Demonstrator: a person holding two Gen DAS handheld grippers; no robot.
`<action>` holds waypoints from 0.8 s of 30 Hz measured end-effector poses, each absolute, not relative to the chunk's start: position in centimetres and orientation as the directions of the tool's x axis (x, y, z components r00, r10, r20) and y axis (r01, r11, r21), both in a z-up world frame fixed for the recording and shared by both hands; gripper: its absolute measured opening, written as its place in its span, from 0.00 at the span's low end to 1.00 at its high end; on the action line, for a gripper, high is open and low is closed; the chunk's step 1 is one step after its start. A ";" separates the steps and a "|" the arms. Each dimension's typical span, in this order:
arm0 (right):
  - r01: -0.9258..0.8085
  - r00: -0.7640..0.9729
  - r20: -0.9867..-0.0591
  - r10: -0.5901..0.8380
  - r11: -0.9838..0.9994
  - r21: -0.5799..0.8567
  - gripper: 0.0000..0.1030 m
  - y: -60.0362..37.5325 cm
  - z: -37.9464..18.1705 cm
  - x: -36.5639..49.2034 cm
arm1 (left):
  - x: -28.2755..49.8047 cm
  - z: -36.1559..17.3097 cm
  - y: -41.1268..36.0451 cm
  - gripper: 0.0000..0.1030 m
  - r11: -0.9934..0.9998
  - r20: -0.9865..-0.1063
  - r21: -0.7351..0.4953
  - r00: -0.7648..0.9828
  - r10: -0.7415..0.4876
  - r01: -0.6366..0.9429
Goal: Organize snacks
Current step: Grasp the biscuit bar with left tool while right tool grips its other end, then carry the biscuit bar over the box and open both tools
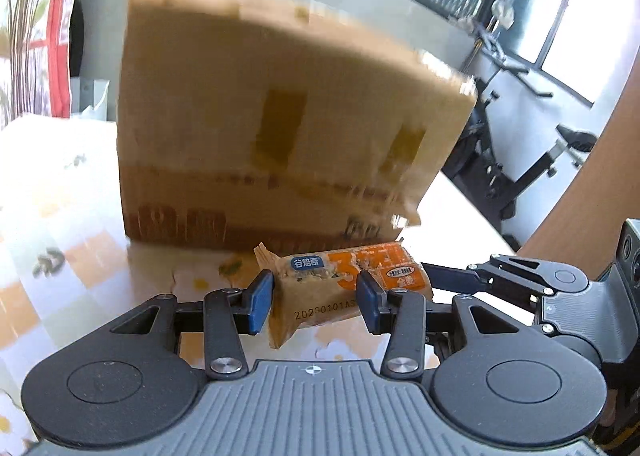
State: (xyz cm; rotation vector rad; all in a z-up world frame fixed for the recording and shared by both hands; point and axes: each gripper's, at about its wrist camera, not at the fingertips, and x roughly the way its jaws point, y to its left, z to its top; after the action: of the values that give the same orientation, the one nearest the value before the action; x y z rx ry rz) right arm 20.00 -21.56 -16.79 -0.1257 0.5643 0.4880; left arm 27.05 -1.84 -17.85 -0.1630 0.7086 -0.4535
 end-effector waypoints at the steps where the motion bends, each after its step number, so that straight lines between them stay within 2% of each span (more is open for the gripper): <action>1: -0.471 0.745 -0.531 0.403 0.882 0.009 0.47 -21.2 -15.9 20.0 | 26.9 -17.1 -1.6 0.46 0.889 -0.578 -0.294 0.676 -0.457 0.350; 8: -0.455 0.801 -0.430 0.416 0.891 0.016 0.47 -20.7 -9.0 20.9 | 28.2 -10.2 0.0 0.46 0.873 -0.471 -0.293 0.736 -0.486 0.390; 14: -0.463 0.838 -0.329 0.435 0.886 -0.007 0.47 -20.7 -3.7 24.5 | 30.7 -4.8 -0.1 0.46 0.873 -0.367 -0.209 0.792 -0.487 0.440; 17: -0.459 0.846 -0.310 0.433 0.888 -0.011 0.47 -20.6 -2.7 27.6 | 33.5 -3.6 -0.5 0.46 0.876 -0.372 -0.190 0.793 -0.482 0.444; 24: -0.396 0.843 -0.384 0.377 0.918 0.033 0.47 -19.9 -4.2 33.6 | 39.4 -4.5 -1.1 0.47 0.874 -0.433 -0.209 0.760 -0.484 0.438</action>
State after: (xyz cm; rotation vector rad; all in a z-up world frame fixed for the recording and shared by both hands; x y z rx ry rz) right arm 33.61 -19.86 -4.23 -0.0482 0.3950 0.4083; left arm 39.42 -1.14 -4.52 -0.0967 0.4978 -0.5030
